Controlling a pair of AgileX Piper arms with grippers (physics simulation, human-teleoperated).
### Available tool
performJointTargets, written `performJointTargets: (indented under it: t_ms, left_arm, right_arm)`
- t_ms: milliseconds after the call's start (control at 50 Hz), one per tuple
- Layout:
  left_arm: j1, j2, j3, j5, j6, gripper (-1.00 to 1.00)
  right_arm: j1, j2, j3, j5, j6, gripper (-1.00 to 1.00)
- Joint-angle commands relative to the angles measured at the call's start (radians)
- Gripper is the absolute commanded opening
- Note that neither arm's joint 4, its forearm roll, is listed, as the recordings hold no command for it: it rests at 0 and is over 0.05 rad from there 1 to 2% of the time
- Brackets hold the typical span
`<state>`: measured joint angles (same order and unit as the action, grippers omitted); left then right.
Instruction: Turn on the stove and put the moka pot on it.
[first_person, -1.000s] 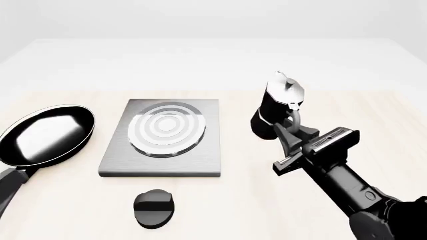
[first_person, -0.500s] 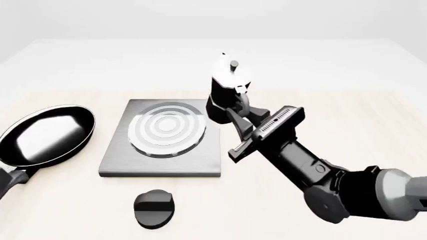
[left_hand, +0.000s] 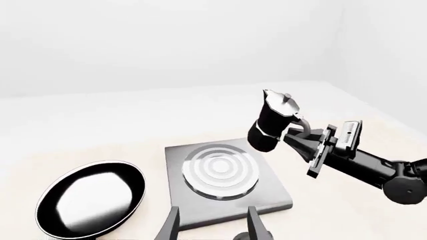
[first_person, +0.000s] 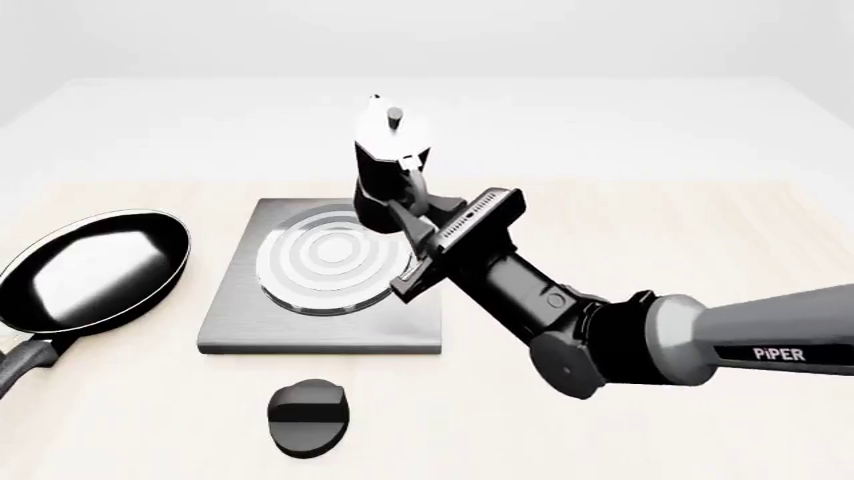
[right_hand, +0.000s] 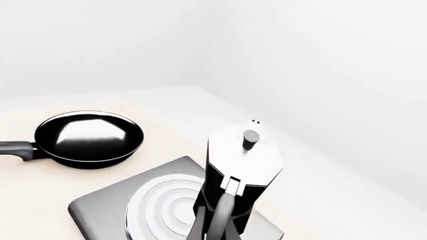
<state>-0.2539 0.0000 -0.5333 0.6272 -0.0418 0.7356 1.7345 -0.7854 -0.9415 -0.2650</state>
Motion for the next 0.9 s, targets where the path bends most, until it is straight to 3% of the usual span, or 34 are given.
performJointTargets:
  t_ms: [20,240,560,900]
  left_arm:
    - [0.011,0.000,0.002,0.007,0.002,1.00]
    - [0.023,0.000,0.030,-0.004,-0.007,1.00]
    - [0.047,0.000,0.054,-0.004,-0.020,1.00]
    - [0.048,0.000,0.073,-0.010,-0.021,1.00]
  right_arm:
    - [0.018,0.091,-0.102,0.017,0.014,-1.00]
    - [0.020,0.191,-0.217,0.057,-0.012,-1.00]
    - [0.018,0.295,-0.315,0.085,0.002,-1.00]
    - [0.007,0.350,-0.348,0.076,0.027,-1.00]
